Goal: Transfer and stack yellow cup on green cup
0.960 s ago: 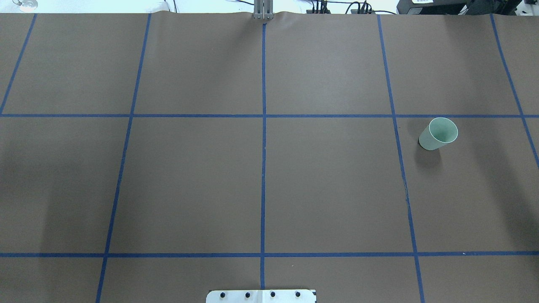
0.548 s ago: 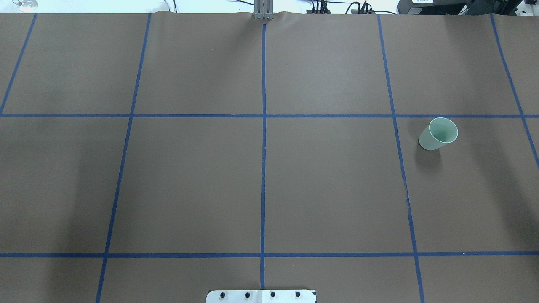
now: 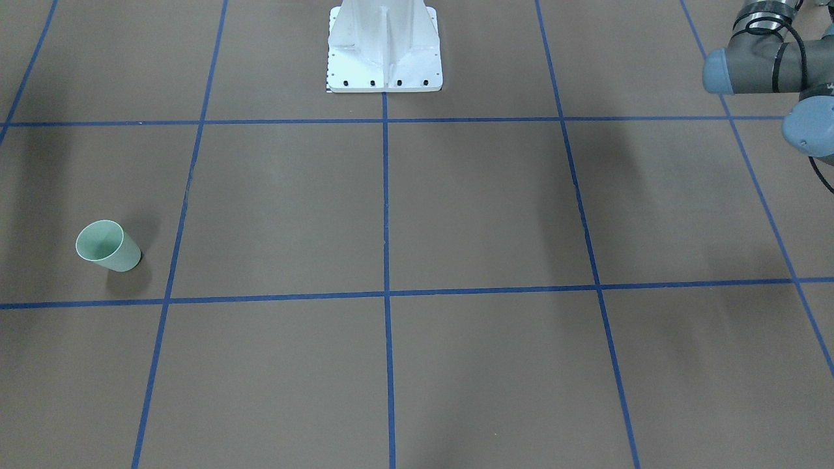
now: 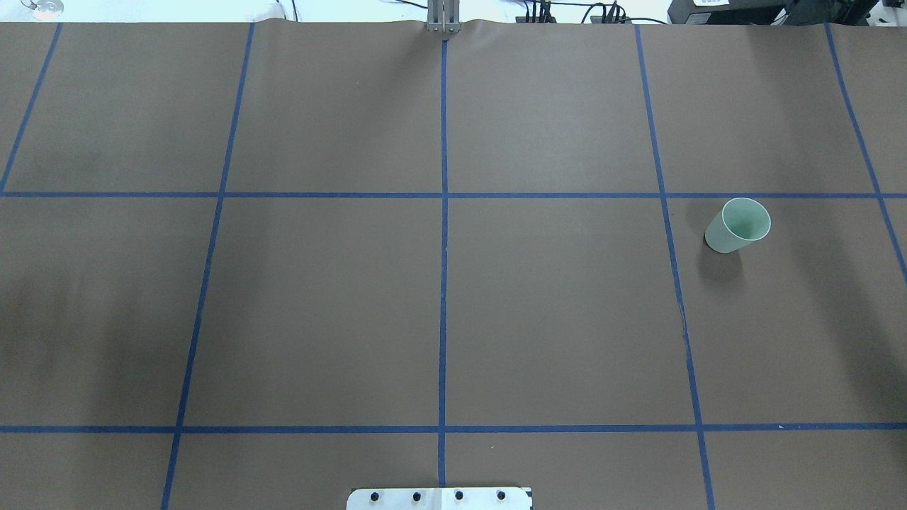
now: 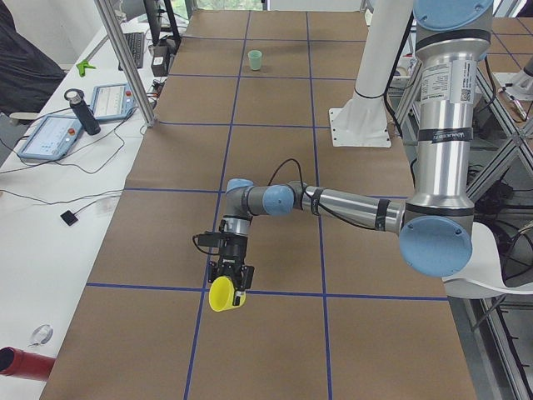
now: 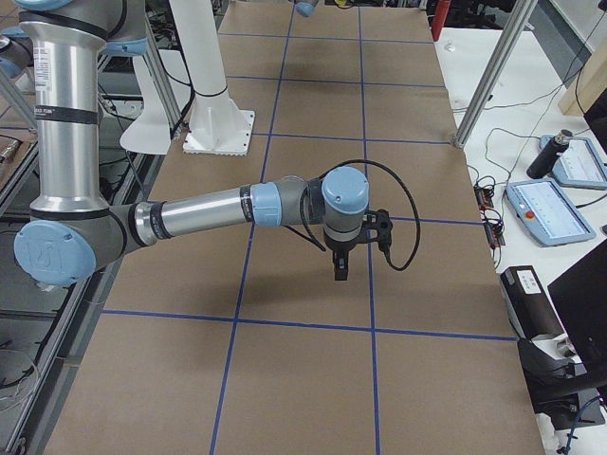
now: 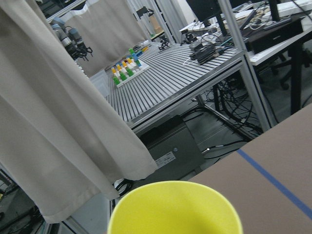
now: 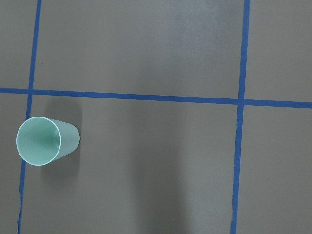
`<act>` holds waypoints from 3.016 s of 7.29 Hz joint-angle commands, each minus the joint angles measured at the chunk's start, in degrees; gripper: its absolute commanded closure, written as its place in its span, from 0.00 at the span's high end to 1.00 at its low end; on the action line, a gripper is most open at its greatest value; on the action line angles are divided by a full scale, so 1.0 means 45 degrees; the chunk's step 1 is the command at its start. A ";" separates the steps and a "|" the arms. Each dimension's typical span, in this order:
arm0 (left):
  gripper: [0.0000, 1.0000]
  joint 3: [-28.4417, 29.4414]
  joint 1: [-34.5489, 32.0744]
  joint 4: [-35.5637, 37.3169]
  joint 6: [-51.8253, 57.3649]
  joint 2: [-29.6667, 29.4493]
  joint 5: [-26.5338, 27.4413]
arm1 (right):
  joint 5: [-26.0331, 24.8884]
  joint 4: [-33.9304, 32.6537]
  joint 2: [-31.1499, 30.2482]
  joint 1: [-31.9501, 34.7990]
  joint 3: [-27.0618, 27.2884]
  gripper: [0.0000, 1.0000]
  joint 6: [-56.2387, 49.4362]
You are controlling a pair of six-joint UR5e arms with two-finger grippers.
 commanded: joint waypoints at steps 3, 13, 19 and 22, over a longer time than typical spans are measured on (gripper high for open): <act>0.00 0.0124 -0.0006 -0.5667 0.3748 -0.1176 -0.0174 | 0.0005 0.0061 0.0006 -0.0011 0.0026 1.00 0.0049; 0.00 0.0243 0.2685 -0.7297 0.4617 -0.4771 -0.1562 | -0.1823 0.5922 0.5163 -0.4593 -0.2375 0.99 1.0956; 0.00 -0.0227 0.3449 -1.1982 0.7761 -0.5124 -0.5974 | -0.0526 0.6449 0.5964 -0.5246 -0.1889 0.99 1.3447; 0.00 -0.0365 0.4483 -1.4979 0.9799 -0.4949 -0.6848 | 0.0201 0.6449 0.6488 -0.6003 -0.1578 0.99 1.3447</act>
